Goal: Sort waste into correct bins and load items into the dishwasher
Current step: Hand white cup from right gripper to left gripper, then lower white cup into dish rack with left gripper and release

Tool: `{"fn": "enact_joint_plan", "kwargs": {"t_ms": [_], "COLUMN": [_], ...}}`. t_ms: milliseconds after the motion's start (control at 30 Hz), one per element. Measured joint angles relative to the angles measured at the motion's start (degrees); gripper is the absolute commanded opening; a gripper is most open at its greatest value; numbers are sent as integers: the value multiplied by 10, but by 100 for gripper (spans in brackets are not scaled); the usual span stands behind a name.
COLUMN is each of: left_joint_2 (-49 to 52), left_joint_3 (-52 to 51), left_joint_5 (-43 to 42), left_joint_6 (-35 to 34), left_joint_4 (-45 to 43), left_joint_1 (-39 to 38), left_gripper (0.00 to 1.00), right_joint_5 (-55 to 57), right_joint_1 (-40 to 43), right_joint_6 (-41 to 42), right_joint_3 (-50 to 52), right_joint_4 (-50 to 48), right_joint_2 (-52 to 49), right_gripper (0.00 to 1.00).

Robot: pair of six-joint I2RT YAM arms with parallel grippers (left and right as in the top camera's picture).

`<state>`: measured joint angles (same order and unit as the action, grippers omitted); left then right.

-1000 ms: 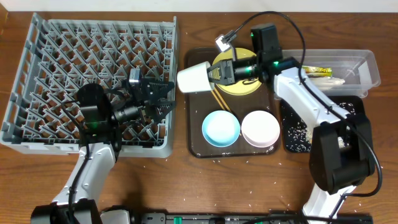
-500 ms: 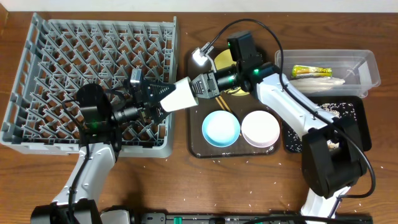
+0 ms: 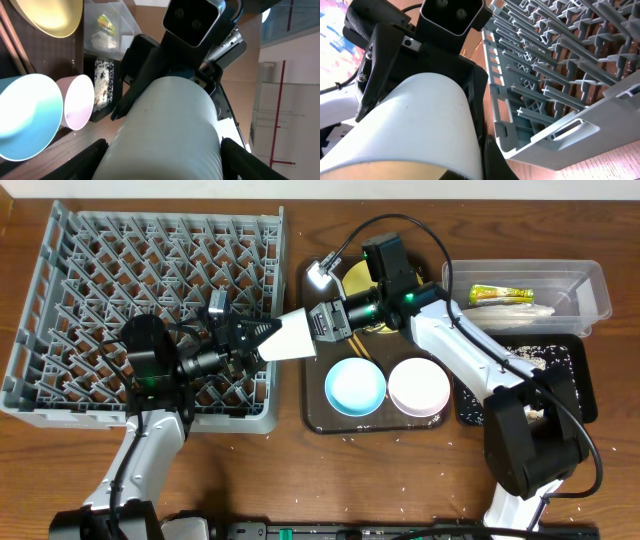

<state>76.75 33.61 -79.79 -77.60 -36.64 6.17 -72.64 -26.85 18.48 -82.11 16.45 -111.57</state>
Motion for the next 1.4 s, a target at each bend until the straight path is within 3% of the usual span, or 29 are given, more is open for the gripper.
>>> {"fn": "enact_joint_plan", "kwargs": {"t_ms": [33, 67, 200, 1000, 1400], "left_joint_2": [0, 0, 0, 0, 0], "left_joint_3": [0, 0, 0, 0, 0], "left_joint_5": [1, 1, 0, 5, 7], "left_joint_6": [0, 0, 0, 0, -2], "left_joint_4": [0, 2, 4, 4, -29], "left_joint_1": [0, 0, 0, 2, 158], "left_gripper": [37, 36, 33, 28, 27], "right_joint_5": [7, 13, 25, 52, 70], "right_joint_1": [0, 0, 2, 109, 115], "right_joint_6": [-2, 1, 9, 24, 23], "right_joint_3": [0, 0, 1, 1, 1], "right_joint_4": [-1, -5, -40, -64, -51], "right_joint_2": [0, 0, 0, 0, 0], "right_gripper": [21, 36, 47, 52, 52]}}
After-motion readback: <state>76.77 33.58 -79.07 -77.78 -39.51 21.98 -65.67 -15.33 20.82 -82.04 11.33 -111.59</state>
